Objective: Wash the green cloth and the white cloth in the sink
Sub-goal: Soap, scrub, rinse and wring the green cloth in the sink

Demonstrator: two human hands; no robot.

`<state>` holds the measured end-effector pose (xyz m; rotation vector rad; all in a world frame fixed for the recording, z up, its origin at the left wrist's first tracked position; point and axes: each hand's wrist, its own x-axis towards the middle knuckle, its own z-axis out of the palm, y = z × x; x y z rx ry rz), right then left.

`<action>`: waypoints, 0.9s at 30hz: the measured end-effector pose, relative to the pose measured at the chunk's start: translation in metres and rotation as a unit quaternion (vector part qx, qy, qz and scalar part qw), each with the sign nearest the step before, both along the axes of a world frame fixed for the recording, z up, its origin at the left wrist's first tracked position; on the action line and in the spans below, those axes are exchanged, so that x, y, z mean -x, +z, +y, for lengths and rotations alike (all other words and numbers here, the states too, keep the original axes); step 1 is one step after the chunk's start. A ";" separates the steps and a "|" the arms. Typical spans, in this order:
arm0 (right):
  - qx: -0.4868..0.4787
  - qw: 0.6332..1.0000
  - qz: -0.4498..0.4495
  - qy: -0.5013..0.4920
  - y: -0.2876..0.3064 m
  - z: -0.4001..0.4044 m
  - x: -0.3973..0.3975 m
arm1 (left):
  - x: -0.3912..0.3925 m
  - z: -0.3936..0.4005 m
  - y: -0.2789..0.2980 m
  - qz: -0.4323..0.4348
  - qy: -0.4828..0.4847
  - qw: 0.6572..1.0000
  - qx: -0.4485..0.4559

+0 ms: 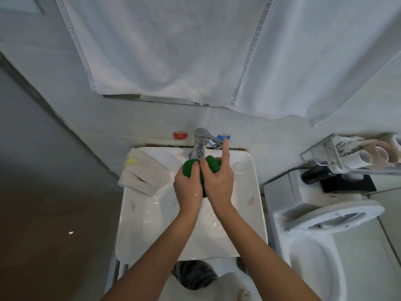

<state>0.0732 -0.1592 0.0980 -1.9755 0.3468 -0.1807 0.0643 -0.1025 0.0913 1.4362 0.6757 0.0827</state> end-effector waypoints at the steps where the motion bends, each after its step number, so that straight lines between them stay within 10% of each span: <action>1: 0.009 1.000 0.009 0.009 0.002 -0.002 -0.005 | -0.003 -0.001 0.001 0.003 -0.004 1.000 0.004; 15: -0.099 0.993 0.055 0.013 -0.020 -0.012 0.010 | 0.008 -0.006 -0.007 0.055 -0.061 0.996 -0.042; 27: -0.213 0.977 -0.007 0.003 0.002 -0.007 0.016 | 0.017 0.008 0.018 -0.116 -0.166 0.972 -0.118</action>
